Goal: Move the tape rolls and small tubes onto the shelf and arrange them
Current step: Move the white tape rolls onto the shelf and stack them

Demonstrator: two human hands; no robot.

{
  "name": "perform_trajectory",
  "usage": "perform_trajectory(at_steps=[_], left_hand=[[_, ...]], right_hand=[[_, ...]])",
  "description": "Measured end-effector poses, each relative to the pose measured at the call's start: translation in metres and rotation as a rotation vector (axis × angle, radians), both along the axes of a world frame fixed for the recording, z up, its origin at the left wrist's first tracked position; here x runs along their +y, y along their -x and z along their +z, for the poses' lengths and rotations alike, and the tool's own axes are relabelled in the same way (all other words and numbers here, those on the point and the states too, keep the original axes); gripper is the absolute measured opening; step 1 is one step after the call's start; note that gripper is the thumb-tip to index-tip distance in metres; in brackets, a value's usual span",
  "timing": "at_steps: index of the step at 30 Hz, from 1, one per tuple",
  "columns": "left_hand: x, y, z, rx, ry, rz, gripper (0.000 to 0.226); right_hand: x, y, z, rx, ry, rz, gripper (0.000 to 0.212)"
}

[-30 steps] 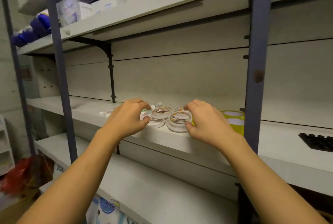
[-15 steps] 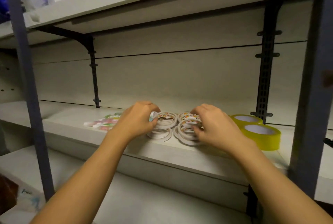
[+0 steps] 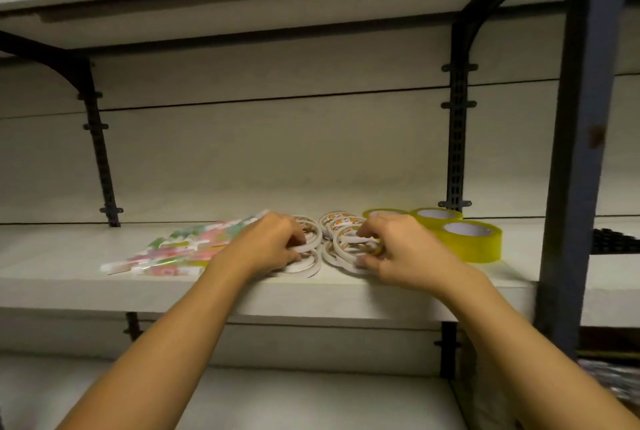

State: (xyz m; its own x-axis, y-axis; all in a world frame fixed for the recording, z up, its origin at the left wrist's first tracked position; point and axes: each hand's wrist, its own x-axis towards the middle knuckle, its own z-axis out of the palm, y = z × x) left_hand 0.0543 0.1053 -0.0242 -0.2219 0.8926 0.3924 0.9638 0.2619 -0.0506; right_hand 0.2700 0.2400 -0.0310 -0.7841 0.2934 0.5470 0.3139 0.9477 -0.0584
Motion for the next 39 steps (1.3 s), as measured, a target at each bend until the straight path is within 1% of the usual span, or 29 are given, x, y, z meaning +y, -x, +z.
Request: perform_trajectory(at_steps=[3, 5, 7, 8, 10, 11, 15, 19, 25, 32, 36, 39], left_hand=[[-0.001, 0.004, -0.001, -0.047, -0.037, -0.006, 0.009], [-0.002, 0.005, 0.0, -0.051, -0.072, 0.002, 0.012], [-0.003, 0.007, 0.001, -0.054, -0.105, 0.023, 0.009], [-0.004, 0.008, 0.002, -0.056, -0.113, 0.027, 0.01], [-0.005, 0.011, 0.002, -0.053, -0.128, 0.017, 0.022], [-0.006, 0.013, 0.003, -0.049, -0.138, 0.011, 0.022], [-0.015, 0.013, 0.01, -0.049, -0.2, -0.032, 0.019], [-0.024, 0.014, 0.024, -0.062, -0.285, -0.076, 0.011], [-0.032, 0.011, 0.029, -0.064, -0.308, -0.123, 0.01], [-0.038, 0.005, 0.019, -0.033, -0.264, -0.177, 0.016], [-0.044, 0.006, 0.018, -0.044, -0.299, -0.195, 0.013], [-0.047, -0.003, 0.016, -0.063, -0.338, -0.248, 0.009]], right_hand=[[-0.008, 0.004, -0.004, -0.013, 0.014, 0.014, 0.039], [-0.01, 0.007, -0.008, -0.03, 0.01, 0.004, 0.038], [-0.009, 0.01, -0.01, -0.036, 0.01, -0.01, 0.035], [-0.008, 0.01, -0.011, -0.032, 0.008, -0.013, 0.032], [-0.007, 0.011, -0.013, -0.026, 0.009, -0.011, 0.028], [-0.006, 0.012, -0.013, -0.027, 0.006, -0.009, 0.026], [-0.004, 0.014, -0.015, -0.024, 0.004, -0.011, 0.024], [-0.004, 0.017, -0.014, -0.044, 0.002, -0.02, 0.02], [-0.009, 0.021, -0.007, -0.046, 0.098, -0.088, 0.012], [-0.026, 0.013, 0.018, 0.088, -0.002, -0.157, 0.009], [-0.044, -0.002, 0.027, 0.167, -0.017, -0.179, 0.007], [-0.06, -0.017, 0.025, 0.195, -0.005, -0.194, 0.007]])
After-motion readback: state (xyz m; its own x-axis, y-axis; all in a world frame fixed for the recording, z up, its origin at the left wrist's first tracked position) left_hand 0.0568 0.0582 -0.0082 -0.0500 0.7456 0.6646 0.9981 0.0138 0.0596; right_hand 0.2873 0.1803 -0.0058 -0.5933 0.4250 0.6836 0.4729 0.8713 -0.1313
